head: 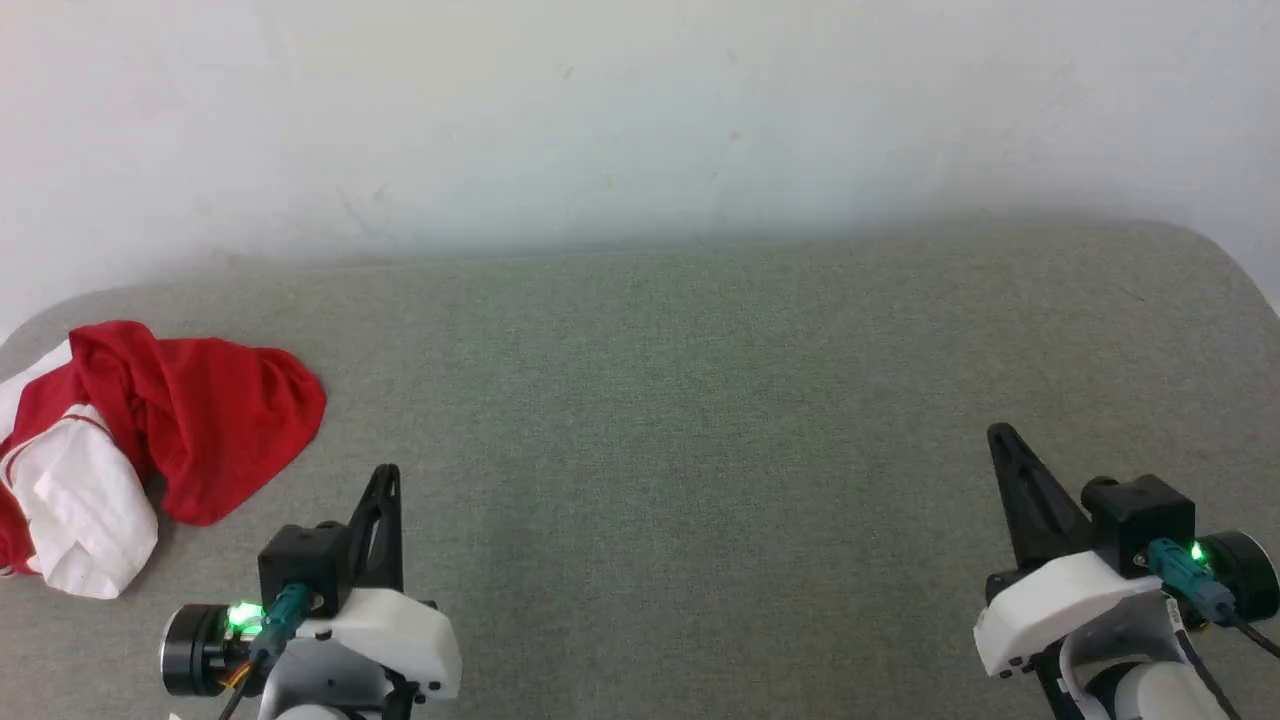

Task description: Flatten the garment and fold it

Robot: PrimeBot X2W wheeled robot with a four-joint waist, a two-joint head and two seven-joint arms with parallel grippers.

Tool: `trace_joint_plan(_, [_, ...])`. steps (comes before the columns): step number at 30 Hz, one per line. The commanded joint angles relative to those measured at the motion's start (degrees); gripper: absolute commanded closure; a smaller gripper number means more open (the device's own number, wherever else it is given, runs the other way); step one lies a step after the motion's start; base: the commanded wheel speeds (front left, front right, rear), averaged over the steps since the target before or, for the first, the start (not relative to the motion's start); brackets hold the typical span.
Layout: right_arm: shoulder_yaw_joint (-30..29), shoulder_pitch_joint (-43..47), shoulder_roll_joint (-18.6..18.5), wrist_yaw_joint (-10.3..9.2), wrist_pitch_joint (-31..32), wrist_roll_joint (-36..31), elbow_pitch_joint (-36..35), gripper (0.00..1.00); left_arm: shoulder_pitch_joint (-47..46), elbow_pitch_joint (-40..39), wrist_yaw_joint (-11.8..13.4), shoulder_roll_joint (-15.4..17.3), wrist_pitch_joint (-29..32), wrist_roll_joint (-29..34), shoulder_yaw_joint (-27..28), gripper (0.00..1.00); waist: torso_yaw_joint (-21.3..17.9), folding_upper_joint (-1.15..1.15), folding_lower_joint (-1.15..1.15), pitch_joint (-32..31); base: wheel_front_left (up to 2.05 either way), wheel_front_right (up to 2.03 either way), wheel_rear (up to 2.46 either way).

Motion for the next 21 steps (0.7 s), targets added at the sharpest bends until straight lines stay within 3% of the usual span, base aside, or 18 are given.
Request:
trace_joint_plan(1, [0.01,0.53,0.18,-0.11,0.03,-0.27,-0.27,1.00,-0.74,-0.27,-0.47,-0.16,0.02,0.20,0.24,1.00,0.00,0.00,0.00,0.00,0.00,0.00,0.00])
trace_joint_plan(21, [0.01,0.53,0.18,-0.11,0.03,-0.27,-0.27,1.00,-0.74,-0.27,-0.47,-0.16,0.02,0.20,0.24,1.00,0.00,0.00,0.00,0.00,0.00,0.00,0.00])
